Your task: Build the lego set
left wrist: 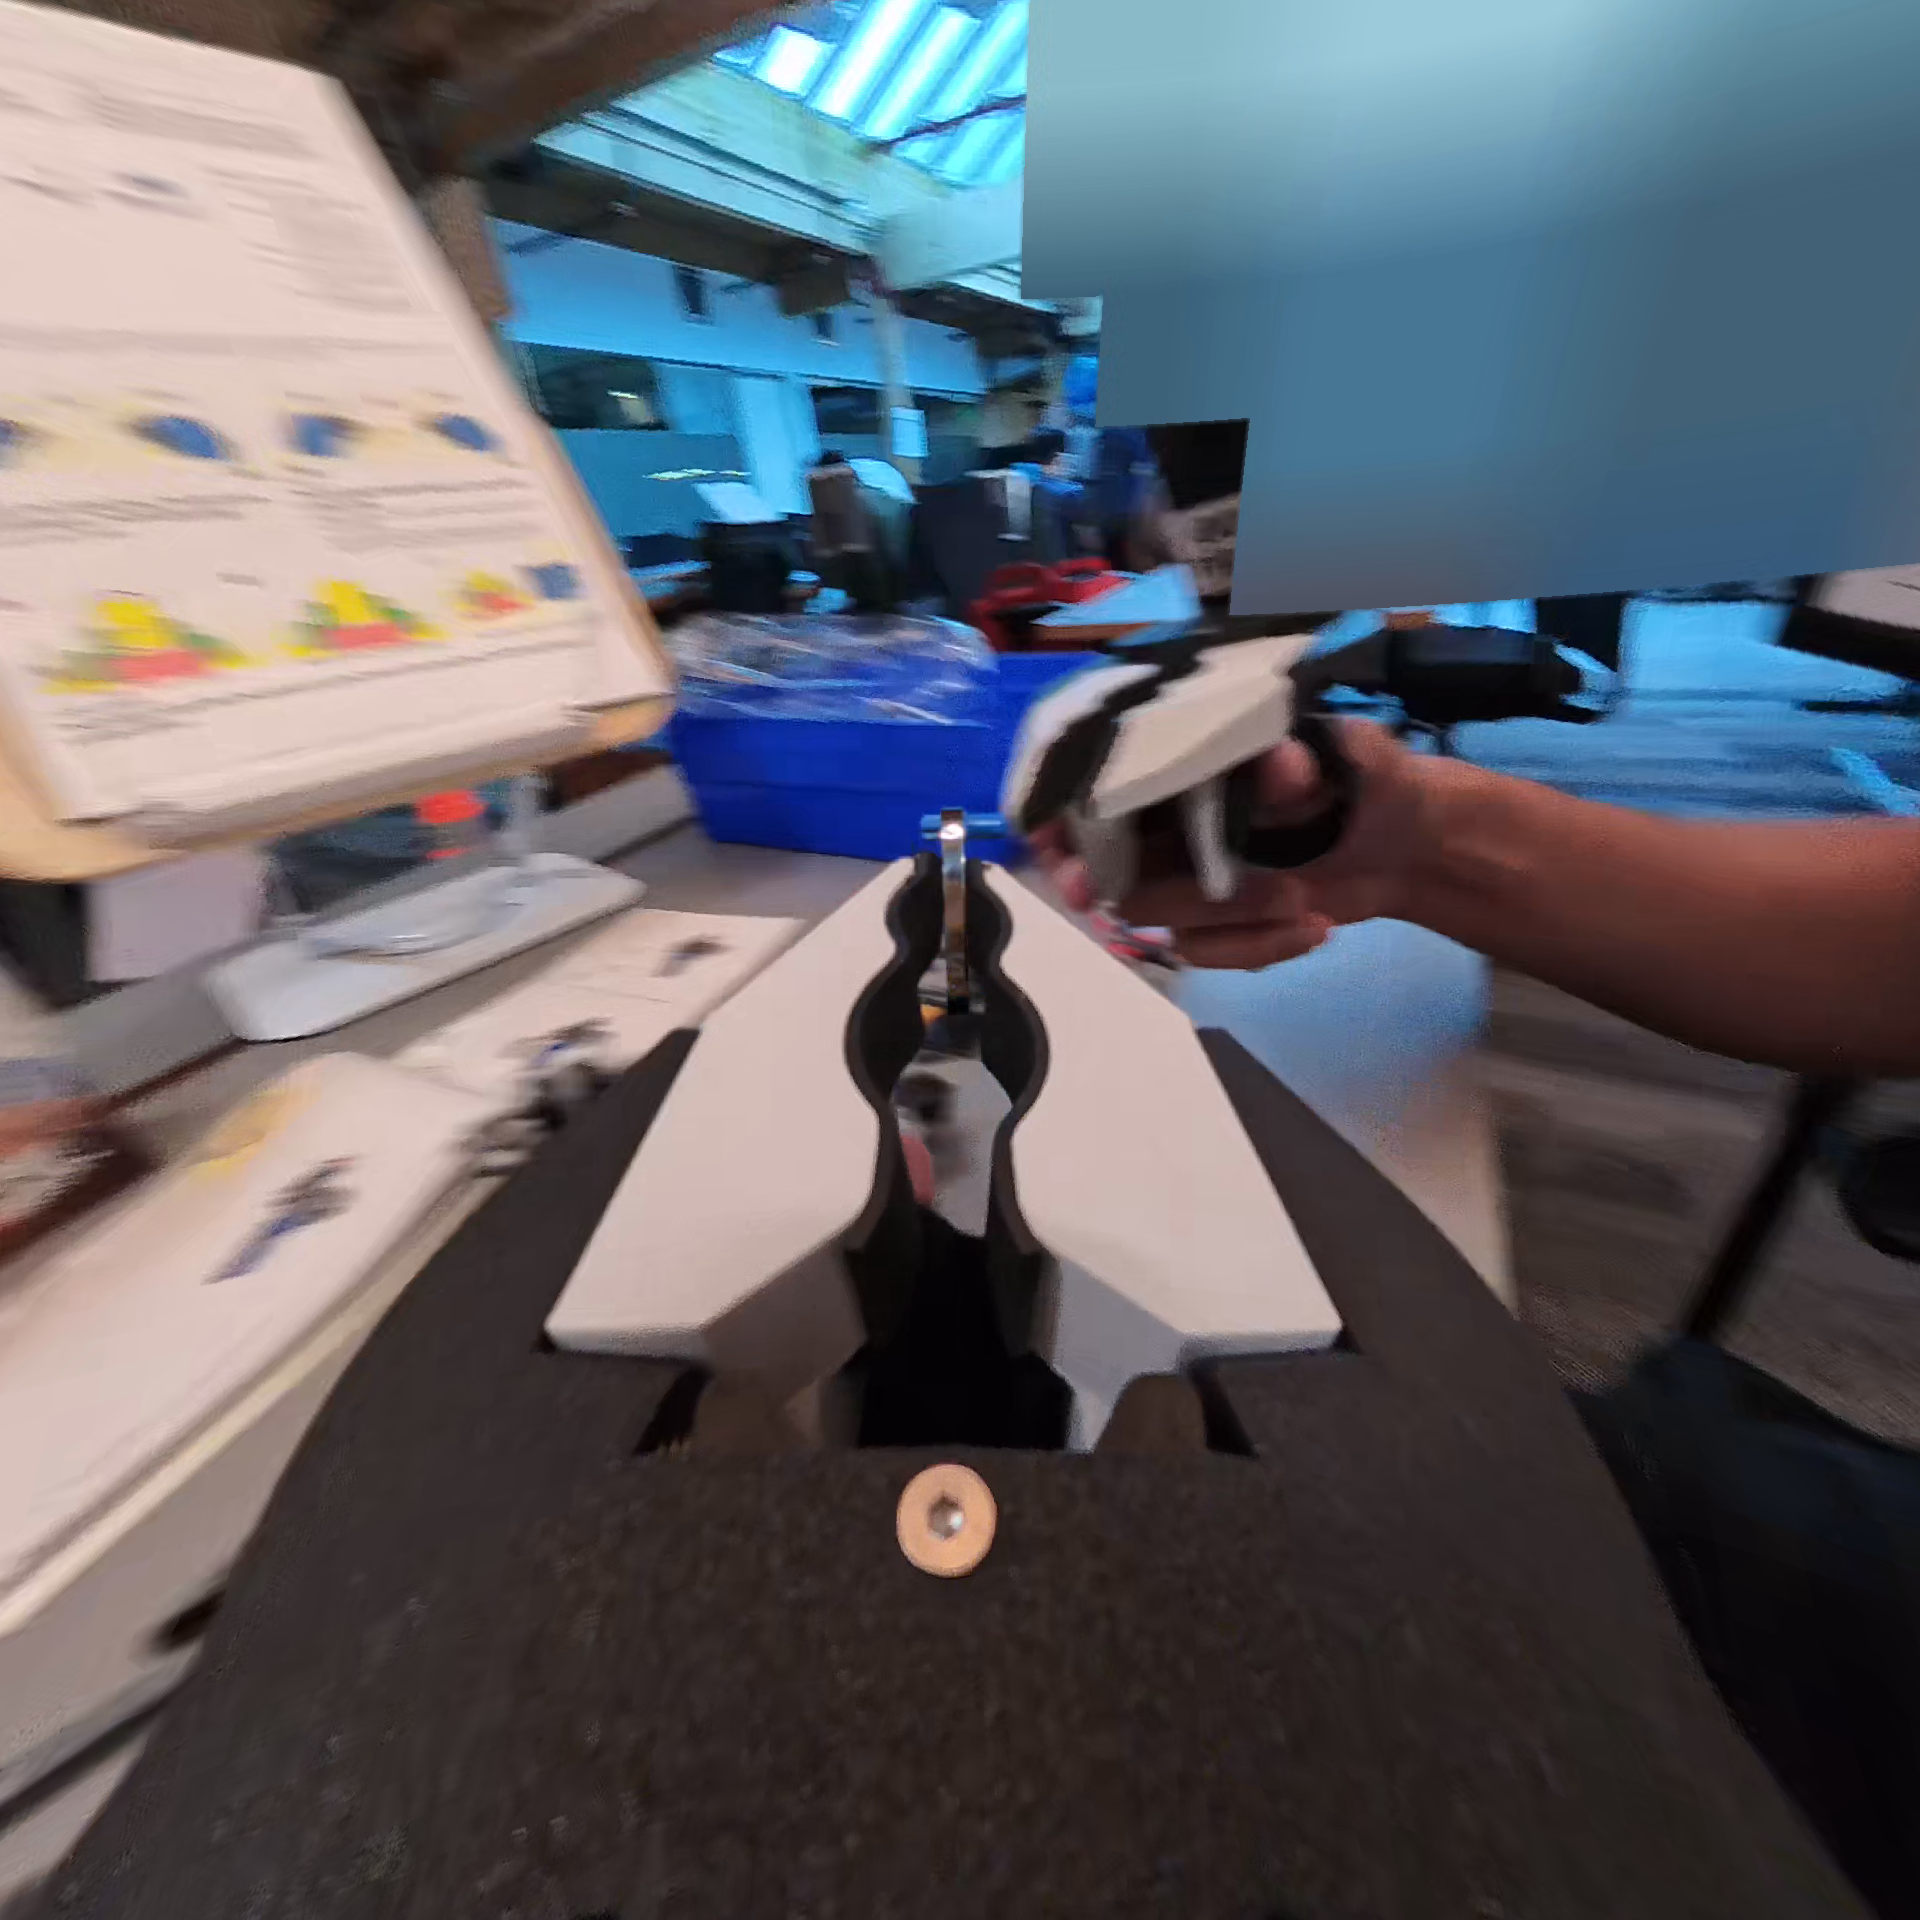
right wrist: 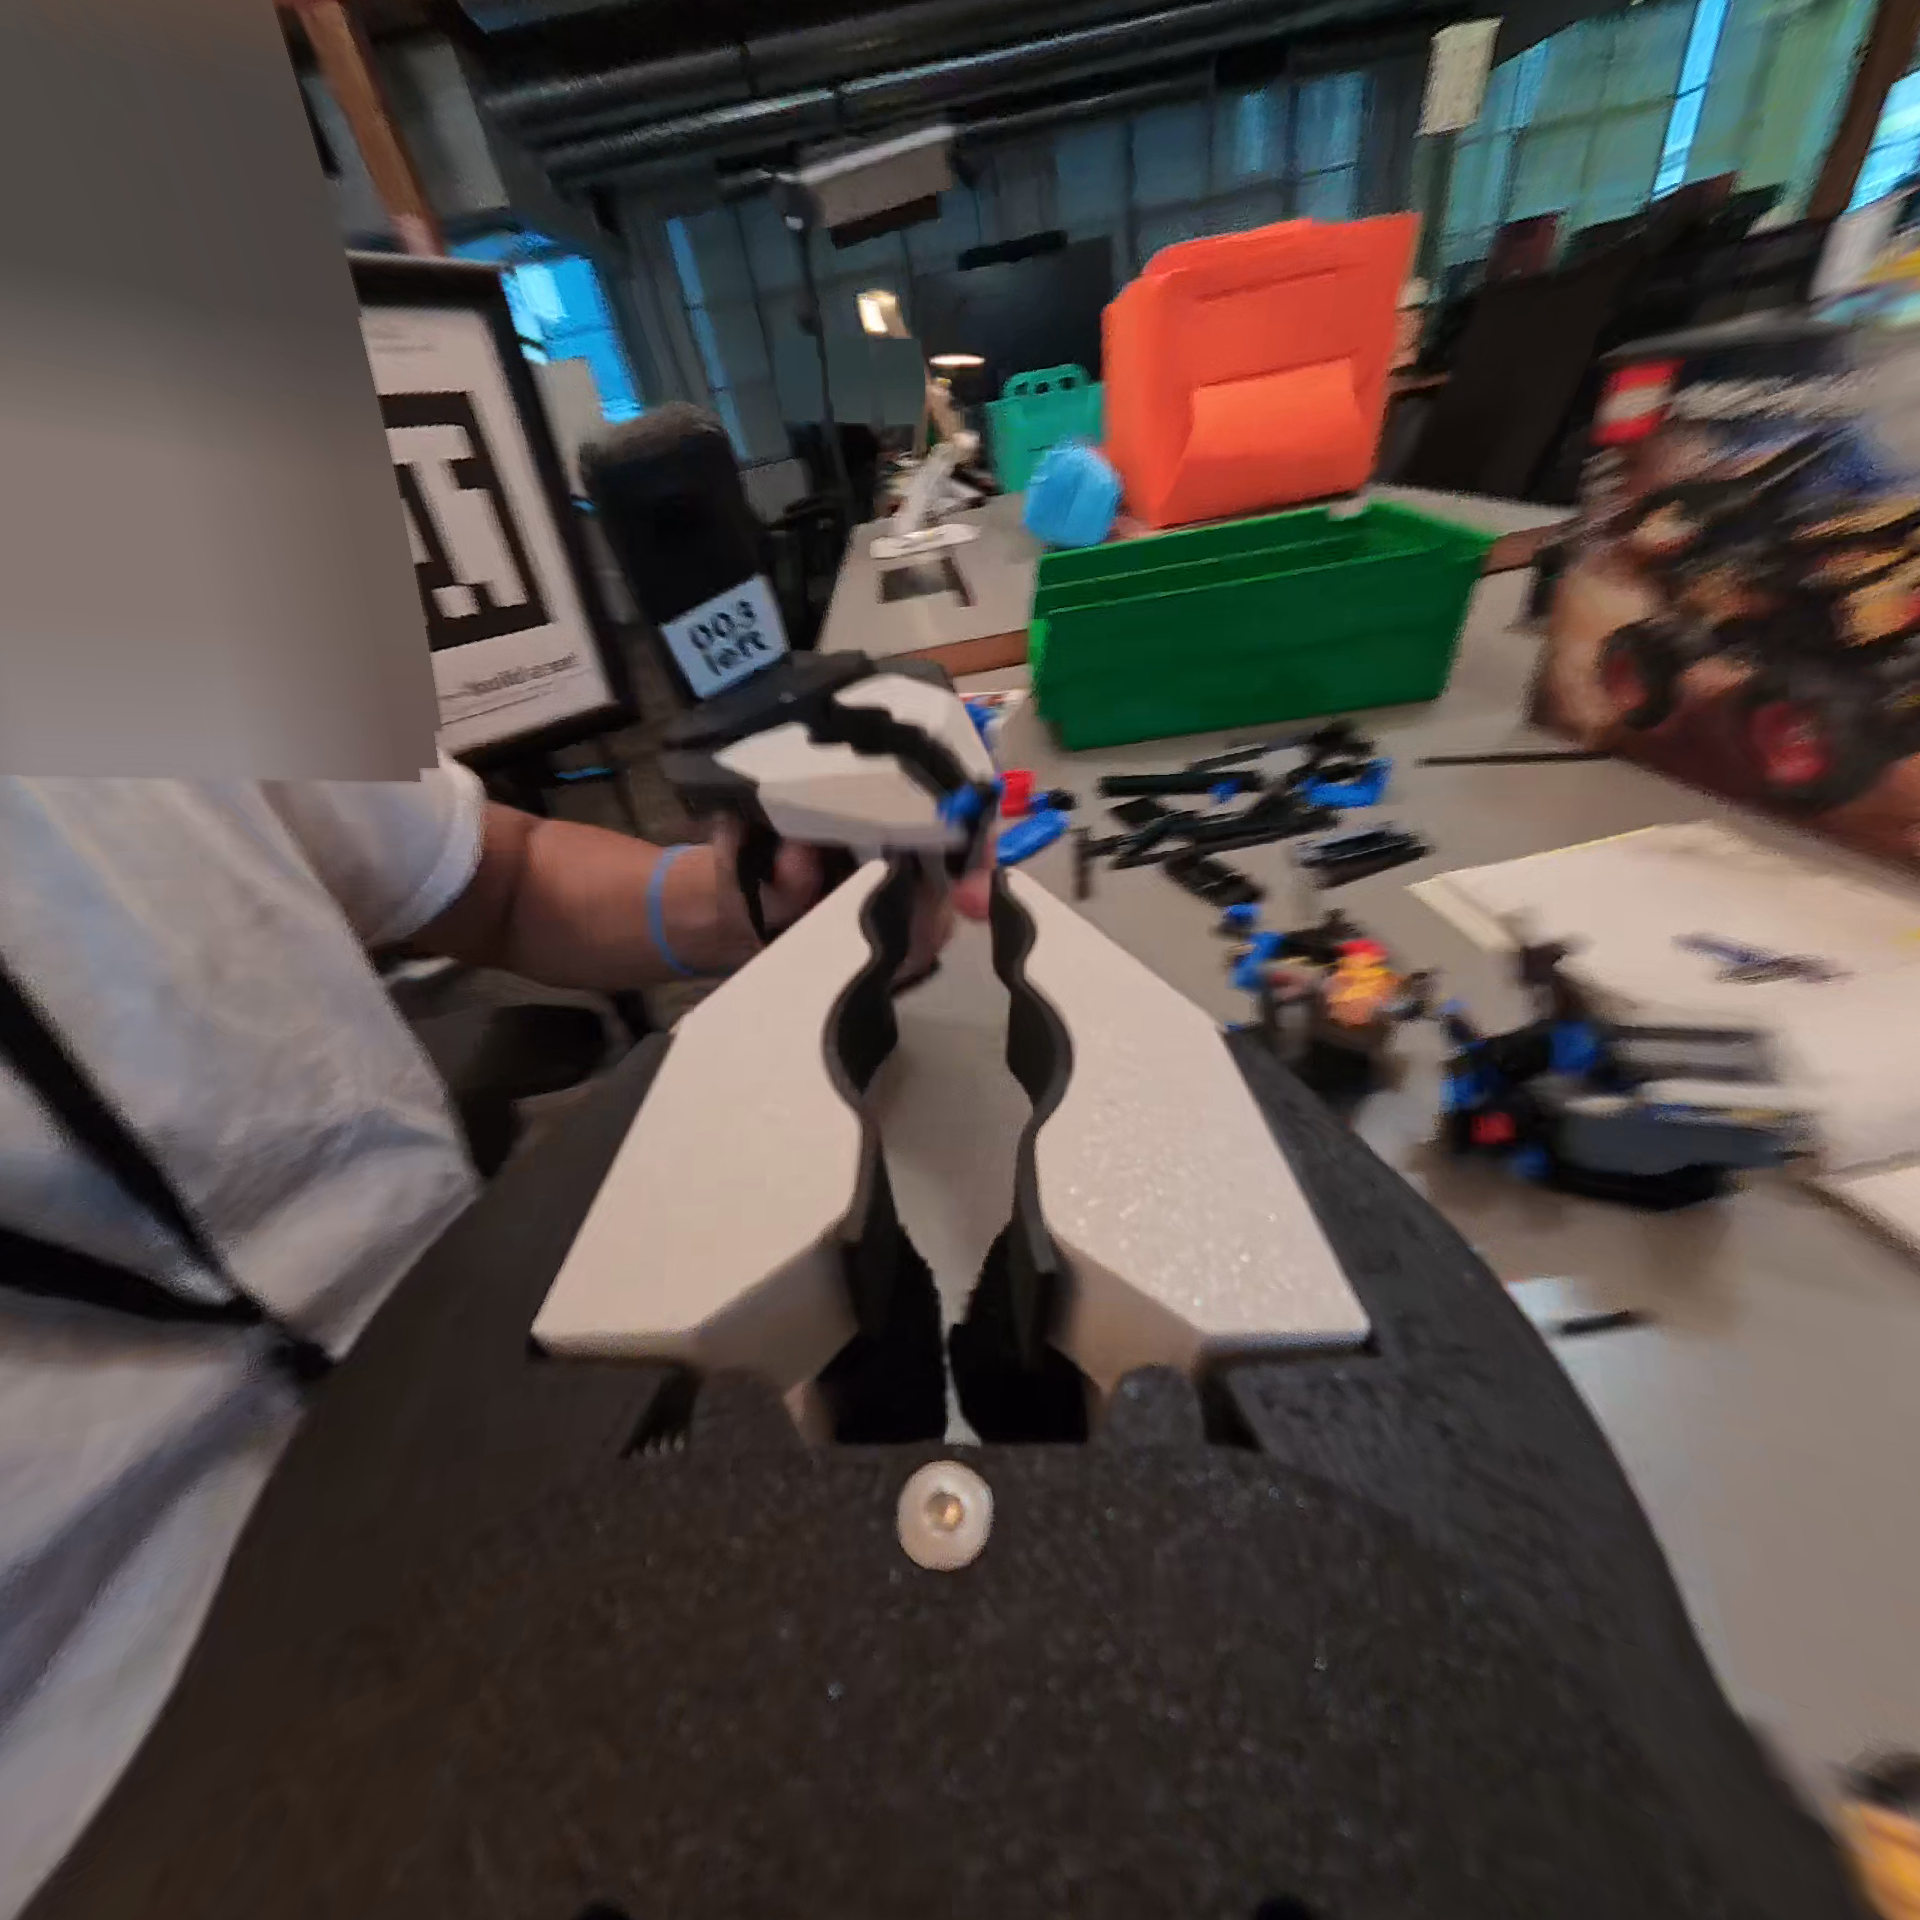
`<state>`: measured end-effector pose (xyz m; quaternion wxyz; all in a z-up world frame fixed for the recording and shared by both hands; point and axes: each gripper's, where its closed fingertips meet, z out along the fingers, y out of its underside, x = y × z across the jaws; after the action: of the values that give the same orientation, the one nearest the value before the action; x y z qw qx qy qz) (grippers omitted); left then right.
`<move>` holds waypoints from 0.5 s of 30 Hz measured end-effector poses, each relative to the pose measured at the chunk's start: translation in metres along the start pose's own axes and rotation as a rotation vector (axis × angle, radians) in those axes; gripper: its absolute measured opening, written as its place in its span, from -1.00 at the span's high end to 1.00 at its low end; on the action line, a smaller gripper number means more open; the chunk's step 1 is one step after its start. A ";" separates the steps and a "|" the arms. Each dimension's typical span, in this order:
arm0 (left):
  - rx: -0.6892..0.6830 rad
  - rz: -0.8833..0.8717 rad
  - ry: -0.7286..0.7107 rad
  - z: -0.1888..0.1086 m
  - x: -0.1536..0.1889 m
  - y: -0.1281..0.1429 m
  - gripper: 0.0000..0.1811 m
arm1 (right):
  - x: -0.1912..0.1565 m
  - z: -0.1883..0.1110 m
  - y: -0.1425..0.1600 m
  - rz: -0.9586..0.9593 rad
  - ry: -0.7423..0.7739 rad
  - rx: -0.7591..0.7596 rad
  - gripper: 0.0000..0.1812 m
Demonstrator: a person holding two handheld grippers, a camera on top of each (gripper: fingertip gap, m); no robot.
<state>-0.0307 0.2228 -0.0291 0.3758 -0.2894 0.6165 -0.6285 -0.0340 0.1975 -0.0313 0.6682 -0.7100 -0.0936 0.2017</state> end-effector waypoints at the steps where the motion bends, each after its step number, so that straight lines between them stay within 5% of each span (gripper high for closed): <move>1: 0.011 -0.017 -0.074 -0.003 -0.031 -0.011 0.98 | 0.018 -0.004 -0.011 -0.039 0.054 -0.018 0.82; 5: -0.002 -0.172 -0.328 -0.012 -0.158 -0.024 0.97 | 0.125 -0.026 -0.024 -0.137 0.364 -0.171 0.81; 7: -0.017 -0.208 -0.366 -0.014 -0.192 -0.012 0.97 | 0.165 -0.034 -0.015 -0.091 0.447 -0.196 0.80; 11: -0.048 -0.321 -0.394 -0.026 -0.212 0.032 0.98 | 0.194 -0.046 0.023 0.004 0.542 -0.233 0.75; 15: -0.102 -0.351 -0.396 -0.032 -0.219 0.047 0.98 | 0.196 -0.053 0.033 -0.036 0.585 -0.235 0.83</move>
<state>0.0686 0.4244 -0.0565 0.3592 -0.5278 0.5020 -0.5834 0.1594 0.2252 -0.0944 0.5837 -0.8084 0.0674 -0.0354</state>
